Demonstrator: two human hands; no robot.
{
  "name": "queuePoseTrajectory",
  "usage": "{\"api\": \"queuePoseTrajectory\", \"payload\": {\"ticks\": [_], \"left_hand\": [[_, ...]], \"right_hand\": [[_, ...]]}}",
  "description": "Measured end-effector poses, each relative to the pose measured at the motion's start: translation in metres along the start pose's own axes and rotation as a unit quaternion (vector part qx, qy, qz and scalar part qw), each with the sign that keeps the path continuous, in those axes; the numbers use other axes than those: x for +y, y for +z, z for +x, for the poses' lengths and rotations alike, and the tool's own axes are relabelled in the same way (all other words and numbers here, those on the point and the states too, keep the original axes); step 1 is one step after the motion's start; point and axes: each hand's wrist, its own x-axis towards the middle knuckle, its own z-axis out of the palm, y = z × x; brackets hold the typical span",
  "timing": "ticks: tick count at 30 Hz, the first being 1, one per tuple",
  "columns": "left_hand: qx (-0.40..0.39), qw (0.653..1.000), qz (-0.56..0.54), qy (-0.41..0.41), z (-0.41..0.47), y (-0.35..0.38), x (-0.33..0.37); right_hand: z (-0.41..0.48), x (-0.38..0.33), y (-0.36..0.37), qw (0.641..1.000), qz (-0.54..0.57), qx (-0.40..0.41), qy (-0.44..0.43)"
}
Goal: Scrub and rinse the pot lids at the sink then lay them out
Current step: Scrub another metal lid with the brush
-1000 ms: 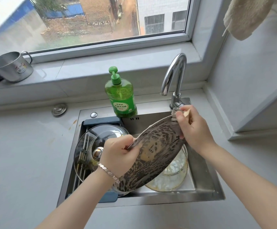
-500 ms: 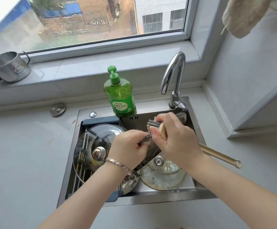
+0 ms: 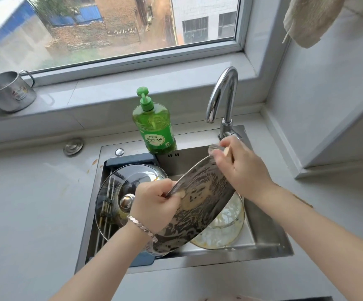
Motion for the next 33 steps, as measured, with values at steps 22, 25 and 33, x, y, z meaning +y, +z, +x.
{"api": "queuePoseTrajectory", "payload": {"ticks": [22, 25, 33], "left_hand": [[-0.046, 0.997, 0.011, 0.066, 0.003, -0.007, 0.015], [-0.033, 0.998, 0.018, 0.046, 0.002, -0.009, 0.012], [-0.002, 0.999, -0.007, 0.036, 0.001, -0.012, 0.008]], "right_hand": [[-0.014, 0.035, -0.014, 0.979, 0.104, 0.016, 0.172], [-0.011, 0.042, -0.016, 0.975, 0.098, -0.001, 0.2], [-0.004, 0.023, -0.011, 0.99, 0.12, 0.014, 0.071]]}}
